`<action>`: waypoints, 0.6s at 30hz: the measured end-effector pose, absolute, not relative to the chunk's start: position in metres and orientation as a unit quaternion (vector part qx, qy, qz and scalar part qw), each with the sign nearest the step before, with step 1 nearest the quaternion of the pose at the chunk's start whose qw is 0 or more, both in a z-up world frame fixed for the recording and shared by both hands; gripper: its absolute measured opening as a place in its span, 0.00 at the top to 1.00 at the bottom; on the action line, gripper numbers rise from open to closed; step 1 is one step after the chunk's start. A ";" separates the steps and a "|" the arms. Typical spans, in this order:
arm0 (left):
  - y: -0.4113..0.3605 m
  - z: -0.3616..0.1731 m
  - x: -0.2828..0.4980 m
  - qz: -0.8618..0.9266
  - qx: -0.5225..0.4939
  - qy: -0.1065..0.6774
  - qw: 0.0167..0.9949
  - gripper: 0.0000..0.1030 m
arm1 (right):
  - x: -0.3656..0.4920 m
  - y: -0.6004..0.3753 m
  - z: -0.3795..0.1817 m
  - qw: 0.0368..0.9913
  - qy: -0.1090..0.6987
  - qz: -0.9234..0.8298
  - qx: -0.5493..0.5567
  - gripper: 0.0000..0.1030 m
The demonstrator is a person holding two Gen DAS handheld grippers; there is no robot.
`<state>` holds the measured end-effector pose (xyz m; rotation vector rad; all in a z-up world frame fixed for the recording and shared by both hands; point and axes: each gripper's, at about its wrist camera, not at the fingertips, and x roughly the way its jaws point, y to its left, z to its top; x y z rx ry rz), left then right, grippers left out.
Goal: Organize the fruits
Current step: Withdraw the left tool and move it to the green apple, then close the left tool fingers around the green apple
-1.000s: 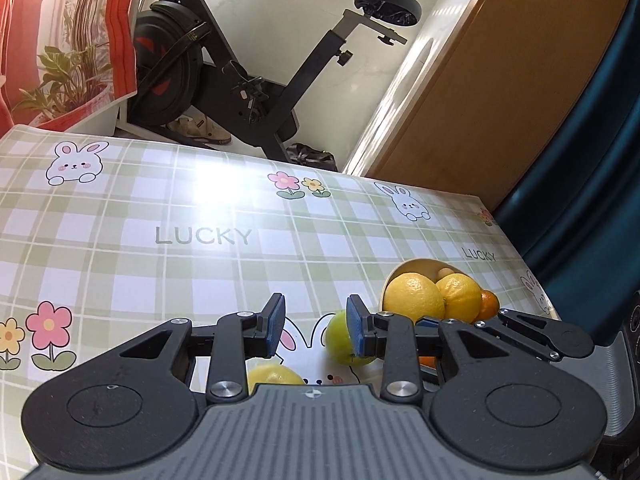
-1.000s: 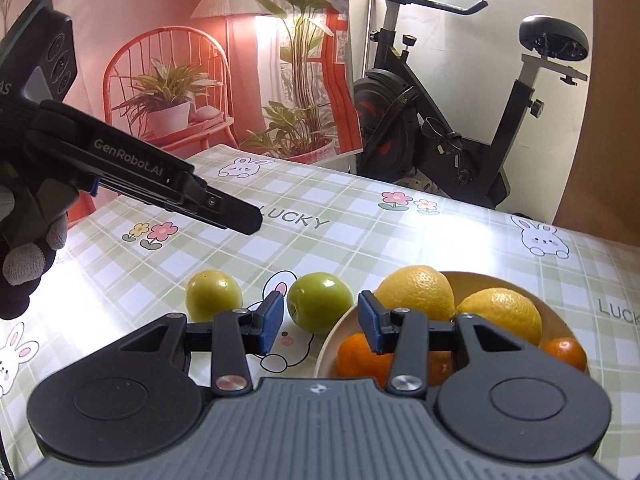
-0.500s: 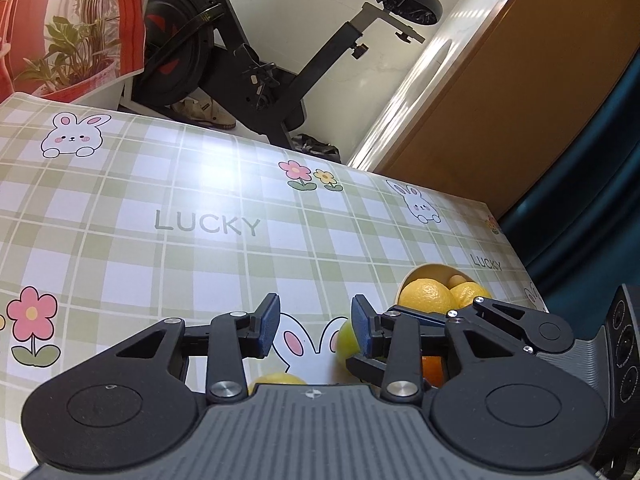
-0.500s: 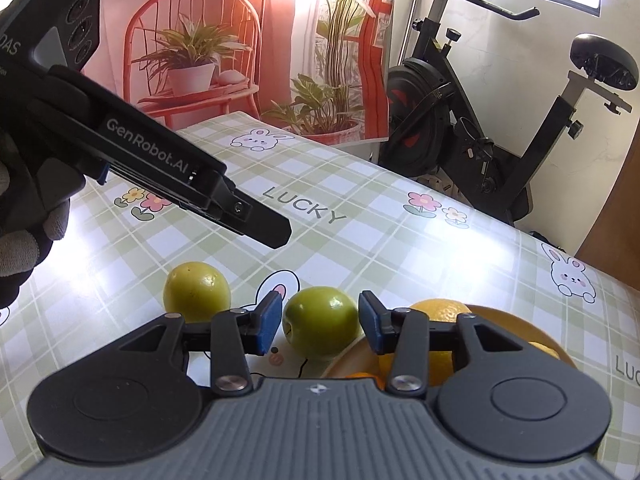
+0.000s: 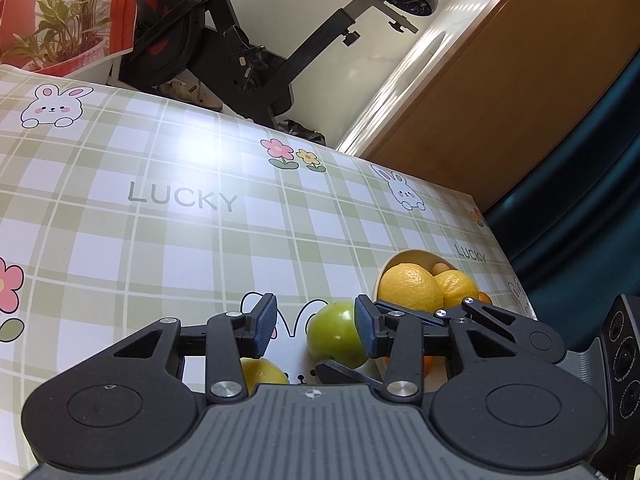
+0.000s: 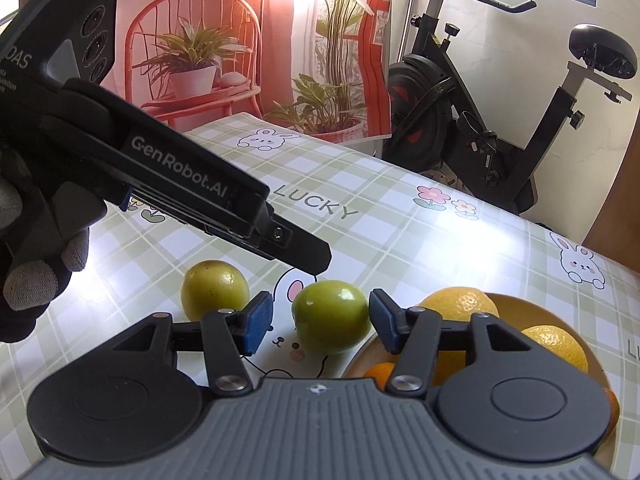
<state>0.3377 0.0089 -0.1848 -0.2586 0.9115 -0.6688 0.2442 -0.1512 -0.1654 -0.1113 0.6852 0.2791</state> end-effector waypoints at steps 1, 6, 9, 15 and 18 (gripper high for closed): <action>0.007 -0.185 0.337 -0.317 -0.121 0.431 0.836 0.56 | 0.244 -0.152 -0.167 0.931 0.337 0.133 -0.052 0.43; 0.002 -0.186 0.337 -0.326 -0.118 0.434 0.832 0.56 | 0.244 -0.153 -0.167 0.930 0.339 0.132 -0.045 0.43; 0.003 -0.187 0.337 -0.328 -0.124 0.434 0.830 0.56 | 0.245 -0.152 -0.167 0.930 0.339 0.133 -0.046 0.43; 0.008 -0.191 0.340 -0.315 -0.127 0.437 0.832 0.56 | 0.250 -0.149 -0.171 0.929 0.344 0.129 -0.044 0.43; 0.009 -0.192 0.340 -0.315 -0.129 0.438 0.832 0.56 | 0.254 -0.149 -0.172 0.928 0.348 0.129 -0.035 0.43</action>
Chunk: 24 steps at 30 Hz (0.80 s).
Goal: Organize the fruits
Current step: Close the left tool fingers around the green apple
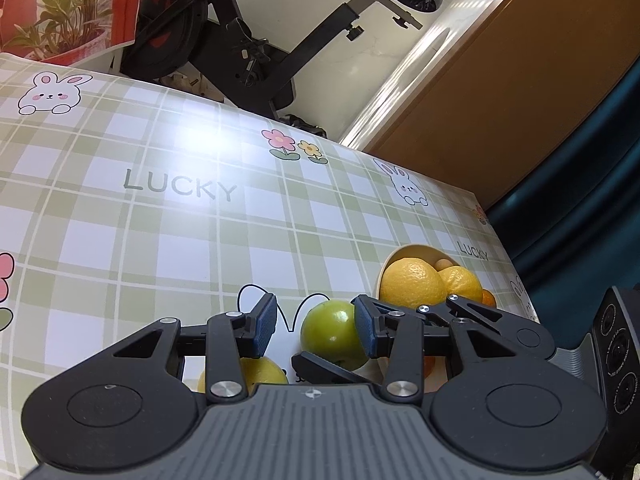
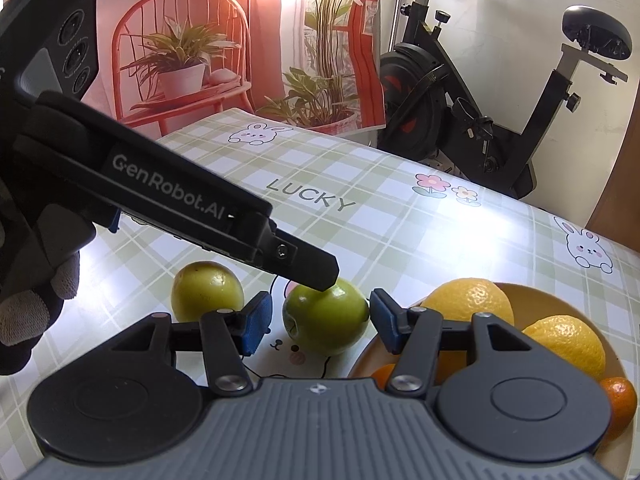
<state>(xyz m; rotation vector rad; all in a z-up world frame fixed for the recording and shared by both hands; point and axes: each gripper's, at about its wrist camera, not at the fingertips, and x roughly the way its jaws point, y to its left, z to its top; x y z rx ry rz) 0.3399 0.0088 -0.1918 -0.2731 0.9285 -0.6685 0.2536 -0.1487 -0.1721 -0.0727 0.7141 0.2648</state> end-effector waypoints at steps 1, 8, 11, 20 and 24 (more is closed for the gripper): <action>0.009 -0.192 0.340 -0.316 -0.129 0.438 0.832 0.56 | 0.254 -0.148 -0.173 0.926 0.351 0.132 -0.034 0.43; 0.009 -0.194 0.336 -0.324 -0.130 0.443 0.826 0.56 | 0.250 -0.140 -0.180 0.918 0.366 0.151 -0.039 0.47; 0.010 -0.193 0.333 -0.329 -0.125 0.443 0.824 0.56 | 0.246 -0.141 -0.179 0.916 0.368 0.154 -0.035 0.47; 0.012 -0.188 0.326 -0.338 -0.105 0.440 0.826 0.56 | 0.235 -0.143 -0.179 0.918 0.365 0.157 -0.019 0.47; 0.016 -0.188 0.328 -0.329 -0.098 0.436 0.832 0.54 | 0.234 -0.144 -0.178 0.919 0.363 0.156 -0.013 0.48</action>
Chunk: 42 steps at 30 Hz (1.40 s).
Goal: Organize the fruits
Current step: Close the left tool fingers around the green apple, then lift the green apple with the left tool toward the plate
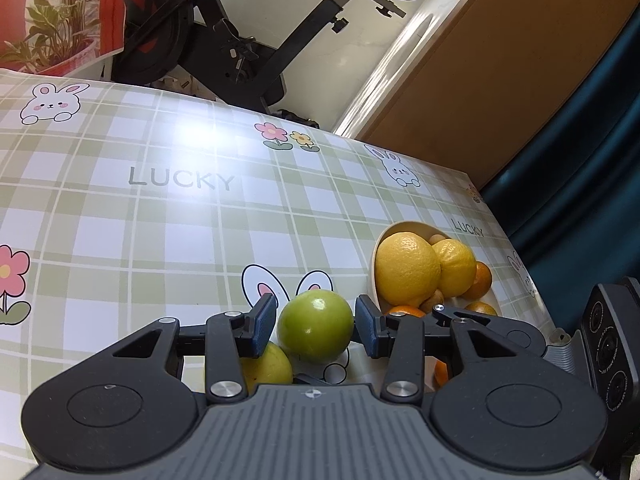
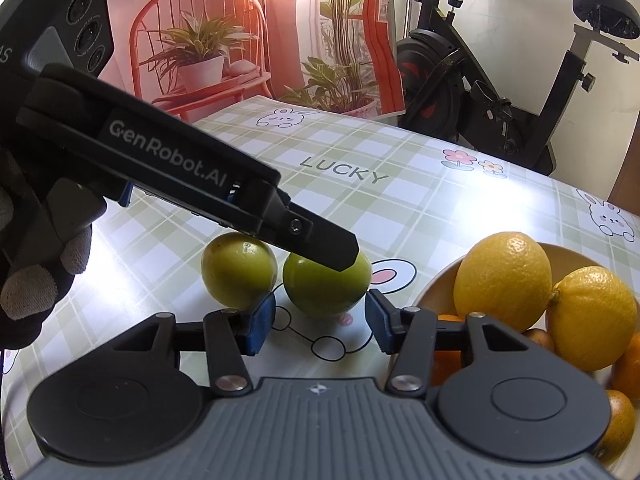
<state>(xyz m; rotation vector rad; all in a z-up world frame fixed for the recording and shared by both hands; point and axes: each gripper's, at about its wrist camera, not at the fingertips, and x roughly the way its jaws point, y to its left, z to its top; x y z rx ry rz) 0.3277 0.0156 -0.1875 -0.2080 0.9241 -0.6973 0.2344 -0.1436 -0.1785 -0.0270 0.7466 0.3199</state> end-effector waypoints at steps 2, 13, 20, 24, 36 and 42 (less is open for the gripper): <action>0.017 -0.188 0.330 -0.324 -0.101 0.436 0.834 0.49 | 0.235 -0.143 -0.179 0.918 0.364 0.156 -0.013 0.51; 0.012 -0.195 0.350 -0.330 -0.111 0.444 0.826 0.48 | 0.242 -0.140 -0.178 0.921 0.364 0.137 -0.022 0.53; 0.008 -0.201 0.344 -0.341 -0.107 0.446 0.821 0.55 | 0.247 -0.143 -0.178 0.922 0.364 0.133 -0.016 0.53; 0.008 -0.198 0.339 -0.346 -0.096 0.444 0.821 0.56 | 0.246 -0.143 -0.177 0.921 0.364 0.137 -0.002 0.53; -0.009 -0.174 0.292 -0.348 -0.007 0.401 0.847 0.56 | 0.217 -0.152 -0.169 0.929 0.342 0.120 0.066 0.53; -0.015 -0.160 0.273 -0.352 -0.007 0.397 0.847 0.57 | 0.199 -0.158 -0.154 0.941 0.313 0.108 0.075 0.53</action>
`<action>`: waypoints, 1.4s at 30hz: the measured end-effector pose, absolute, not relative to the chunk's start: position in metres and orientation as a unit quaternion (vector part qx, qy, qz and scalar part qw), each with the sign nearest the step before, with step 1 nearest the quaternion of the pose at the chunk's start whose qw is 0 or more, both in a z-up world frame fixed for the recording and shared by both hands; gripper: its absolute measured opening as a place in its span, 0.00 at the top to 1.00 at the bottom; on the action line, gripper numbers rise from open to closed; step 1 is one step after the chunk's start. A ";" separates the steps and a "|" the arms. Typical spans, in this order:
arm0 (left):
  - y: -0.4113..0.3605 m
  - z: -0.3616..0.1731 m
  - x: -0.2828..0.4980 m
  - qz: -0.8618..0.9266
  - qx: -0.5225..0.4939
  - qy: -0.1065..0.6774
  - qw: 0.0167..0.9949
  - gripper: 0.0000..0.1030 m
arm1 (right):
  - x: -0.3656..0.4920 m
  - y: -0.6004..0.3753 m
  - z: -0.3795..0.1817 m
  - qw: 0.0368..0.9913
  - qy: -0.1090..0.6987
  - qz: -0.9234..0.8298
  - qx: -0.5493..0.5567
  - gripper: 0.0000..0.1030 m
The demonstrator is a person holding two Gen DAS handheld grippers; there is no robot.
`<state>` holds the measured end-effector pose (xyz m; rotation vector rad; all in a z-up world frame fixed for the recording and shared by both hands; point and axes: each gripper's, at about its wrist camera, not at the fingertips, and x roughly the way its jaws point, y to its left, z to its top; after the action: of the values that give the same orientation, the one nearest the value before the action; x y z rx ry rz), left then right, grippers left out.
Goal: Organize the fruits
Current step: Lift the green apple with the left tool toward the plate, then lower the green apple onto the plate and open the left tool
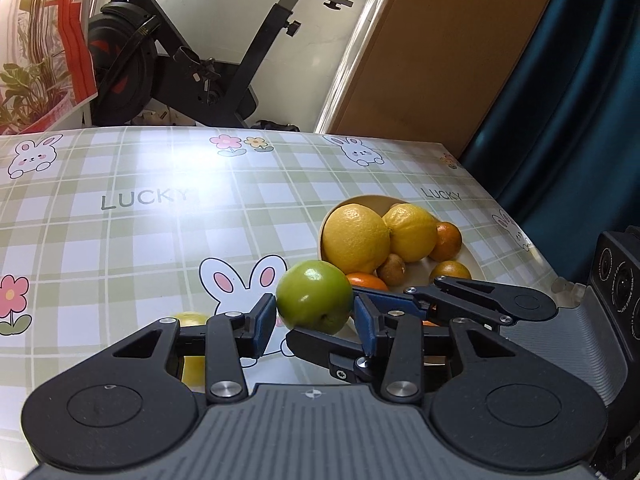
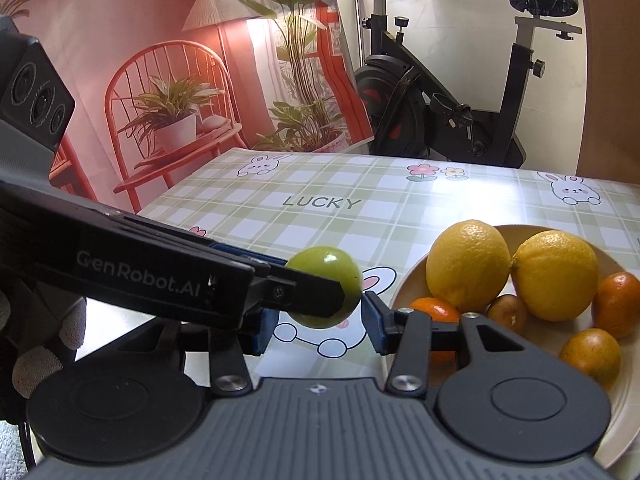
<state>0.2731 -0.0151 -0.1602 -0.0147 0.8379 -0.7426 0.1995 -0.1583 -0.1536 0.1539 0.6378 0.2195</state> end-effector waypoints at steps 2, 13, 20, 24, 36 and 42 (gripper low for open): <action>-0.020 -0.158 0.270 -0.352 -0.003 0.396 0.848 0.57 | 0.191 -0.161 -0.150 0.943 0.306 0.107 0.071 0.54; -0.059 -0.147 0.243 -0.373 0.010 0.395 0.839 0.57 | 0.151 -0.189 -0.144 0.950 0.287 0.078 0.094 0.53; -0.092 -0.149 0.236 -0.385 0.030 0.399 0.832 0.57 | 0.129 -0.217 -0.146 0.951 0.282 0.049 0.115 0.53; -0.106 -0.151 0.240 -0.385 0.038 0.406 0.828 0.57 | 0.124 -0.231 -0.149 0.951 0.277 0.036 0.132 0.53; -0.126 -0.165 0.253 -0.380 0.041 0.432 0.817 0.57 | 0.126 -0.253 -0.163 0.946 0.280 0.012 0.165 0.53; -0.131 -0.171 0.263 -0.377 0.027 0.445 0.812 0.57 | 0.128 -0.256 -0.166 0.945 0.276 0.005 0.174 0.53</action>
<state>0.2631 -0.1307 -0.1707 0.0567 0.9500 -0.8046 0.1282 -0.2564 -0.1660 0.3553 0.5618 0.0102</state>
